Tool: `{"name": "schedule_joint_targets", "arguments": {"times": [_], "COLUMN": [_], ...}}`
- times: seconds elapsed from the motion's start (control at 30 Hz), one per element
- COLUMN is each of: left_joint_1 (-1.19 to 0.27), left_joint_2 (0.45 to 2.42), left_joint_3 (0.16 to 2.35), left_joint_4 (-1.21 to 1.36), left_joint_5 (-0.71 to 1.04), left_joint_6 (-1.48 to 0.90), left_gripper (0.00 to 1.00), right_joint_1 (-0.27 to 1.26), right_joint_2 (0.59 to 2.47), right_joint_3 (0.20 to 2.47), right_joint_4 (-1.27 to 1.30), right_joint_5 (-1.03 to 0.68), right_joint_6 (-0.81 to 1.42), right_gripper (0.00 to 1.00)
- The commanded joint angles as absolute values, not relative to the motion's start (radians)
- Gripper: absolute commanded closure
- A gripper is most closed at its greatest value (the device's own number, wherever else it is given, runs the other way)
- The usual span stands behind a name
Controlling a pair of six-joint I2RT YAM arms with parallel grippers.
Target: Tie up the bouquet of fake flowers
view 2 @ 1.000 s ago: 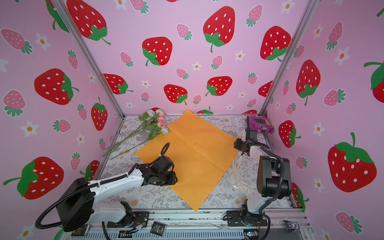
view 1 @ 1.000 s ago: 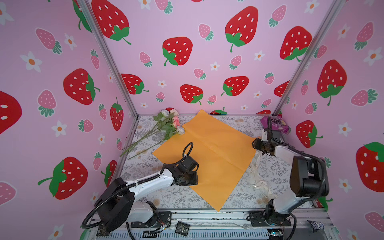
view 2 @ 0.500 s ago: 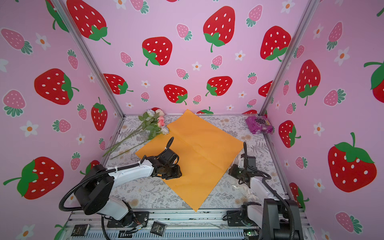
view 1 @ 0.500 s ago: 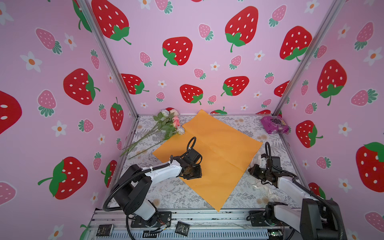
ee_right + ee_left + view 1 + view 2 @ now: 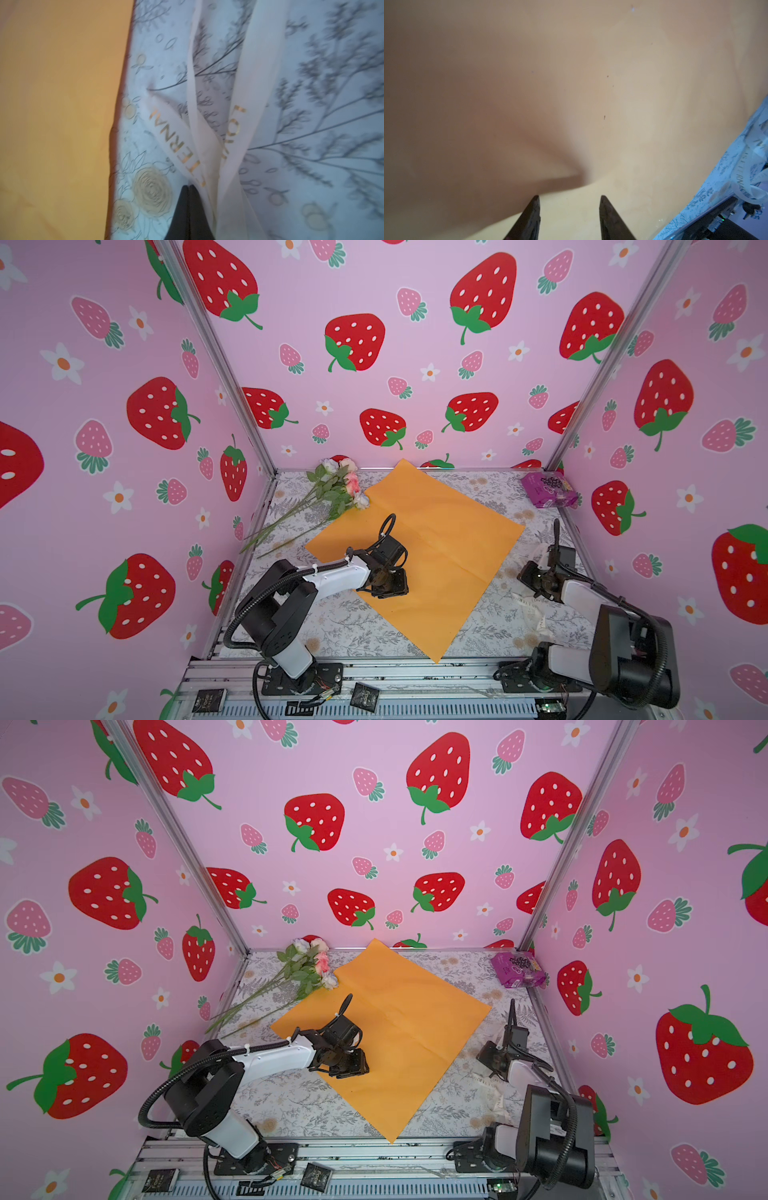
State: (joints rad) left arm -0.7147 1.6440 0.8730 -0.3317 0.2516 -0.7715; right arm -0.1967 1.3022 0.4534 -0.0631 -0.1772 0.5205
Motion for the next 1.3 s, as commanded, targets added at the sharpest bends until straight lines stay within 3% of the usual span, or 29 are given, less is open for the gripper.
{"name": "schedule_joint_targets", "arguments": {"times": [0.0,0.27,0.37,0.57,0.7,0.8,0.9,1.03,1.2,1.27], "left_joint_1": [-0.731,-0.788,-0.819,-0.841,-0.808,-0.710,-0.515,-0.265,-0.112,-0.058], "left_joint_2": [1.656,1.681,1.691,1.705,1.593,1.504,1.505,1.586,1.759,1.834], "left_joint_3": [0.846,0.810,0.831,0.907,0.945,0.989,1.090,1.245,1.444,1.550], "left_joint_4": [-0.313,-0.219,-0.183,-0.184,-0.300,-0.456,-0.673,-0.825,-0.912,-0.937], "left_joint_5": [0.279,0.308,0.294,0.292,0.210,0.121,0.058,0.011,-0.020,0.002], "left_joint_6": [-0.799,-0.900,-0.939,-0.946,-0.850,-0.718,-0.503,-0.204,0.164,0.201], "left_gripper": [0.52,0.53,0.53,0.51,0.47,0.39,0.37,0.37,0.34,0.35], "right_joint_1": [-0.289,-0.371,-0.357,-0.154,0.014,0.109,0.202,0.318,0.442,0.474], "right_joint_2": [1.374,1.457,1.399,1.330,1.301,1.247,1.207,1.177,1.167,1.178], "right_joint_3": [0.483,0.606,0.652,0.758,0.738,0.690,0.653,0.627,0.614,0.612], "right_joint_4": [-0.118,-0.098,-0.103,-0.164,-0.124,-0.044,0.028,0.079,0.108,0.116], "right_joint_5": [-0.100,-0.190,-0.279,-0.383,-0.397,-0.416,-0.433,-0.424,-0.382,-0.371], "right_joint_6": [0.484,0.426,0.432,0.420,0.463,0.495,0.523,0.555,0.579,0.586], "right_gripper": [1.00,1.00,0.89,0.72,0.67,0.65,0.64,0.63,0.62,0.61]}}
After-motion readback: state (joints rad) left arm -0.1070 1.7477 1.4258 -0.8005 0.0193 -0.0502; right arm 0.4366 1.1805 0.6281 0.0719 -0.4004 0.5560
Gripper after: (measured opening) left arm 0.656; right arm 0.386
